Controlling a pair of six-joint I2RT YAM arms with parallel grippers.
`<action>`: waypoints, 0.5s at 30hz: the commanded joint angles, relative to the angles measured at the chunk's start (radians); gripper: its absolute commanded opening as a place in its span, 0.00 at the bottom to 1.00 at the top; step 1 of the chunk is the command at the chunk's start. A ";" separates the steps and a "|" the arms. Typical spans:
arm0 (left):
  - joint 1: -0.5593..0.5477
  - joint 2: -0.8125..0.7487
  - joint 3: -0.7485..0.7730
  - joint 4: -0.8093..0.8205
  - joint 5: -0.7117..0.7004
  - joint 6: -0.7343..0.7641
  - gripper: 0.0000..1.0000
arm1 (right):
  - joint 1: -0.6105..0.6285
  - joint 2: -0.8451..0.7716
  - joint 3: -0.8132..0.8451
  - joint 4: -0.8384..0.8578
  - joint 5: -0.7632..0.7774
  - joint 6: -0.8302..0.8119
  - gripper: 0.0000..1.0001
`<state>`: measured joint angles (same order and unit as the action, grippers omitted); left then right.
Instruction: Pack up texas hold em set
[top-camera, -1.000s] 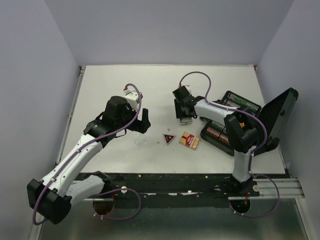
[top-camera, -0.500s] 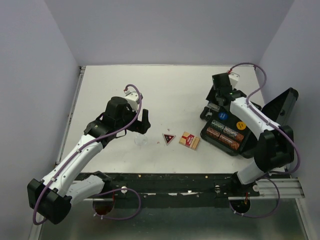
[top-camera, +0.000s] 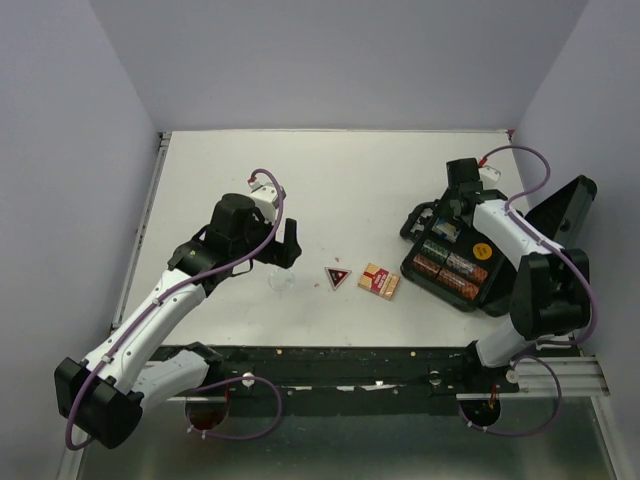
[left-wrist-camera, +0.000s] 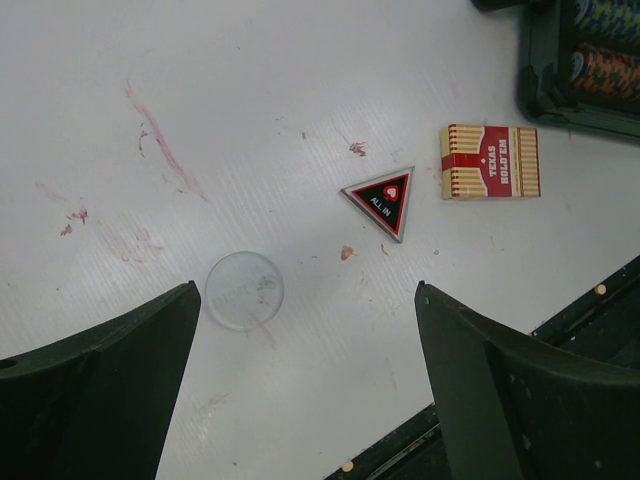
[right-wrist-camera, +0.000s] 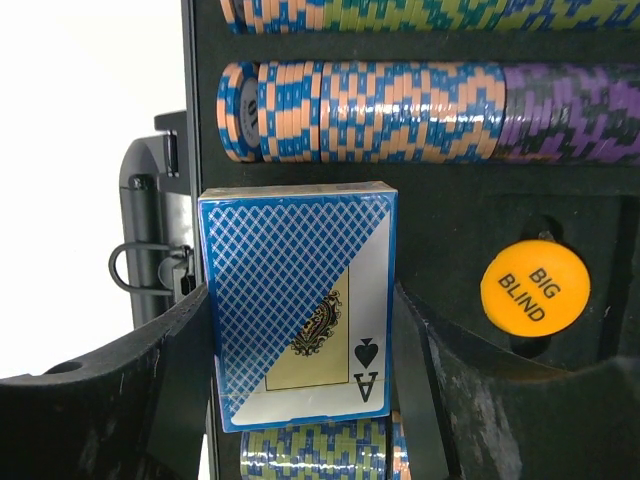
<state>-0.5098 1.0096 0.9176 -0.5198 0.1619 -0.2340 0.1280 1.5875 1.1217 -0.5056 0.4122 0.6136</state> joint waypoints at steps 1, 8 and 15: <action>0.005 -0.003 -0.010 0.012 0.022 -0.004 0.96 | -0.002 0.000 -0.028 0.007 -0.032 0.029 0.01; 0.005 -0.002 -0.010 0.014 0.028 -0.007 0.97 | -0.001 0.028 -0.059 0.024 -0.042 0.029 0.01; 0.005 -0.003 -0.010 0.012 0.024 -0.005 0.96 | -0.001 0.069 -0.039 0.035 -0.009 0.041 0.01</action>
<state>-0.5098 1.0100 0.9176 -0.5190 0.1696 -0.2352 0.1280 1.6093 1.0748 -0.4778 0.3893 0.6277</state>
